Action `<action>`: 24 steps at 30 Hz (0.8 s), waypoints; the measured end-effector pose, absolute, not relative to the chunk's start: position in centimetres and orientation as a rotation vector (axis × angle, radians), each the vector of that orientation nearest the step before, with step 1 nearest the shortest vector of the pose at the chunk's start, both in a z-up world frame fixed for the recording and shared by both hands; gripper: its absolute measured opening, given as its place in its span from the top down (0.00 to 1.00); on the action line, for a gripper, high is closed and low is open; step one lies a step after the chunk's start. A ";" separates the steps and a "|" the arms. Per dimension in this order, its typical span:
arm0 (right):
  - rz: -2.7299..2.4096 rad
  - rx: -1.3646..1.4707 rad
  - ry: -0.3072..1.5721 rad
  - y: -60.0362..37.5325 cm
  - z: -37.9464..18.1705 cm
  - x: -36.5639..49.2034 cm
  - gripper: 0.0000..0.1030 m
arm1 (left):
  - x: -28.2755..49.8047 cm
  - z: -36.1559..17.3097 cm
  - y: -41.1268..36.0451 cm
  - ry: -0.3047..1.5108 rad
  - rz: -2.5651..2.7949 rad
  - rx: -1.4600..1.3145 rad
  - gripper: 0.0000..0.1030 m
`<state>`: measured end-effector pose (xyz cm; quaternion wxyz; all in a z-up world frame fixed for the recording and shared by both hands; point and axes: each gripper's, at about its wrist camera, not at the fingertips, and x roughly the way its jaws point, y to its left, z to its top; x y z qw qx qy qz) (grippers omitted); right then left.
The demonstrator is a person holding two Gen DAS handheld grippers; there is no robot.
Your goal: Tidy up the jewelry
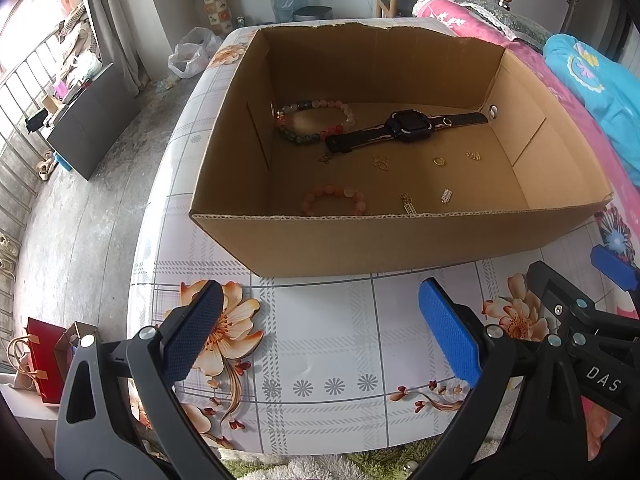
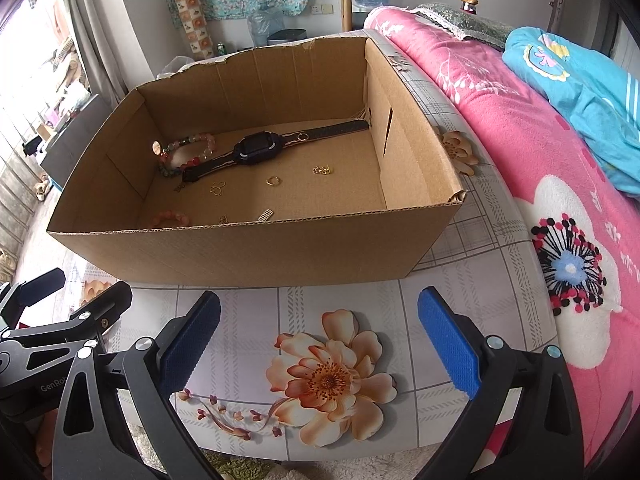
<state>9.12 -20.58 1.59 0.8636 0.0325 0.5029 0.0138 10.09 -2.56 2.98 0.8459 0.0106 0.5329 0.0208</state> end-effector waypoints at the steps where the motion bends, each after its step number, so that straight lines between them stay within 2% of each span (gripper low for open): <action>1: 0.029 0.067 1.054 -20.6 1.6 9.1 0.06 | 10.1 3.0 -2.5 1.124 0.044 0.021 0.08; 24: 0.023 0.086 1.061 -20.3 1.5 8.9 0.06 | 10.1 3.0 -2.5 1.124 0.044 0.020 0.08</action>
